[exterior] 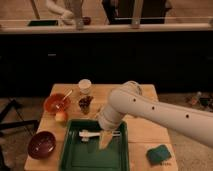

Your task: Place brush in purple bowl

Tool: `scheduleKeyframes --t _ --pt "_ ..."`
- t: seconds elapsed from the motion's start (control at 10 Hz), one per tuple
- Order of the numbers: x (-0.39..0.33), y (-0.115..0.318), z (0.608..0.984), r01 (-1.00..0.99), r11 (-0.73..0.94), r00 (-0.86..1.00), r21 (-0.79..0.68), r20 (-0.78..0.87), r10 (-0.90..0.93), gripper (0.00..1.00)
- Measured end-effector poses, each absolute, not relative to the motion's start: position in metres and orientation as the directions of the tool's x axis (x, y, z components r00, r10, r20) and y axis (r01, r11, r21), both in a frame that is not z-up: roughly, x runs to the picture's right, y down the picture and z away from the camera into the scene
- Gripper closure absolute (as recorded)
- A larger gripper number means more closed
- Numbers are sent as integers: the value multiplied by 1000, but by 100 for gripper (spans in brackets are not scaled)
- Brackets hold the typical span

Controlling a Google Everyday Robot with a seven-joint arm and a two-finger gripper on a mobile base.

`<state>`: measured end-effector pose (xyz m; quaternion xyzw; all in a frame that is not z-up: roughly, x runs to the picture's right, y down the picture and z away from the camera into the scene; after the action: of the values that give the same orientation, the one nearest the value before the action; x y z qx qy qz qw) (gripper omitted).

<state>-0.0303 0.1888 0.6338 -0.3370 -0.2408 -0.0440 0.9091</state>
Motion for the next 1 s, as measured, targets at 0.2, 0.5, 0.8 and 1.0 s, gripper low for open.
scheduleKeyframes --t 0.2,0.5,0.8,1.0 --pt "-31 188 634 242 769 880 -592 468 83 20" --pt "-29 196 652 195 761 882 -619 450 140 20" --pt "-35 220 688 143 751 880 -645 429 201 20" --pt "-42 230 702 129 744 880 -656 422 219 20"
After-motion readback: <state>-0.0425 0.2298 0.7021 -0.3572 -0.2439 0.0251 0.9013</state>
